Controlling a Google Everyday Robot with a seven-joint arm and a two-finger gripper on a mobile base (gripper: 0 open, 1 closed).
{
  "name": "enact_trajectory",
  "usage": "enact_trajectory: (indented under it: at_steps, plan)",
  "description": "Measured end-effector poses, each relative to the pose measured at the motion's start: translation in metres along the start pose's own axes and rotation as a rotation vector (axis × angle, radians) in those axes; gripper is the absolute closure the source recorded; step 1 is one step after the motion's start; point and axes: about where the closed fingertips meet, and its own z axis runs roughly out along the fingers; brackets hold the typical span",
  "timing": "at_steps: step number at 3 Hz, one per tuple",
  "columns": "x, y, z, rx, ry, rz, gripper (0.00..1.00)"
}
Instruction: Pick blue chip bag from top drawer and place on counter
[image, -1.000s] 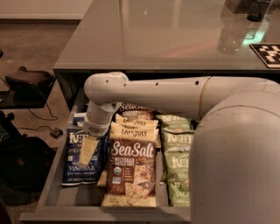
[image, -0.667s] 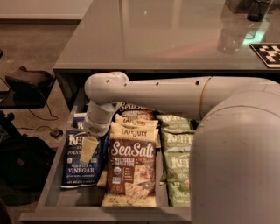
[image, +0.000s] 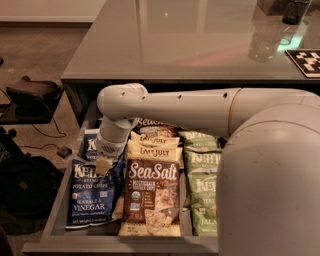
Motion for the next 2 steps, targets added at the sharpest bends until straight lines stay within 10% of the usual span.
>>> enact_trajectory:
  at_steps: [2]
  plan:
    - [-0.006,0.012,-0.043,0.042,-0.088,-0.029,1.0]
